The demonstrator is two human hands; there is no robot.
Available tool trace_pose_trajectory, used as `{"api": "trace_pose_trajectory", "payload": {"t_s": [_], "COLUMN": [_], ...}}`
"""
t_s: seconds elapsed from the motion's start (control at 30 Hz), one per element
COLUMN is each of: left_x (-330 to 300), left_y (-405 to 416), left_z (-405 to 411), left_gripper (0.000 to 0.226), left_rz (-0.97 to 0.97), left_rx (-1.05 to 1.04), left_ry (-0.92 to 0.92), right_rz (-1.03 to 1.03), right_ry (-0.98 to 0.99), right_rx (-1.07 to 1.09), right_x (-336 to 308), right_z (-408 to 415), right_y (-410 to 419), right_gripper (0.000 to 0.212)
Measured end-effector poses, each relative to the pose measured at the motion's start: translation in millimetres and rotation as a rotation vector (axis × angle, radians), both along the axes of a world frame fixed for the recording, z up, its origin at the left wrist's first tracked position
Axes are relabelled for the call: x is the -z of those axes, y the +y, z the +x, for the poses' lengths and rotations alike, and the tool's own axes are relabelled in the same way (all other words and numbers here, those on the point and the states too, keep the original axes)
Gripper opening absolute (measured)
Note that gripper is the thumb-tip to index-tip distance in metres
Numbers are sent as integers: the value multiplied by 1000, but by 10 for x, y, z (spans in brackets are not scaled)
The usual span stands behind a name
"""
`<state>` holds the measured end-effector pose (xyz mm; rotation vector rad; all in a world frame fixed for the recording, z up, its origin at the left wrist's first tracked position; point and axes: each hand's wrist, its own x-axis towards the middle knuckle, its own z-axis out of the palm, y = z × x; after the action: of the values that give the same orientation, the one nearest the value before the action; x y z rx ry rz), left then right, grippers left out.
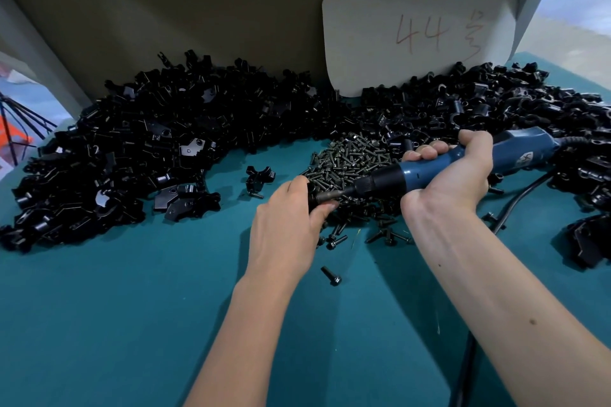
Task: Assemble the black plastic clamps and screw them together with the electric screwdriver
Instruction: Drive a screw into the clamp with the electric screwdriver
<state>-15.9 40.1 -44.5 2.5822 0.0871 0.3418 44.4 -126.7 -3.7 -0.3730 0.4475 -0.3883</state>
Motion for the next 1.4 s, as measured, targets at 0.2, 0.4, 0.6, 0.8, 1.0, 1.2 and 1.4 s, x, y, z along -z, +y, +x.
{"api": "trace_pose_trajectory", "payload": {"t_s": [0.2, 0.4, 0.6, 0.8, 1.0, 1.2, 1.4], "left_x": [2, 1, 7, 3, 18, 32, 30], "left_y": [7, 19, 26, 4, 12, 21, 44], "left_z": [0, -3, 3, -16, -10, 7, -7], "left_gripper": [38, 38, 40, 42, 42, 42, 42], "left_rz": [-19, -32, -16, -13, -20, -23, -32], "left_rx": [12, 22, 15, 17, 10, 14, 47], "left_ry": [15, -7, -1, -14, -35, -42, -42], "right_rz": [-2, -21, -38, -9, -5, -16, -36], "right_ry": [3, -7, -23, -3, -11, -24, -52], "right_rx": [-1, -2, 0, 0, 5, -11, -18], "right_x": [-9, -24, -35, -4, -12, -7, -30], "right_z": [-15, -34, -33, -42, -33, -29, -18], "right_y": [13, 26, 45, 39, 44, 39, 26], "right_gripper": [20, 22, 26, 25, 27, 28, 25]}}
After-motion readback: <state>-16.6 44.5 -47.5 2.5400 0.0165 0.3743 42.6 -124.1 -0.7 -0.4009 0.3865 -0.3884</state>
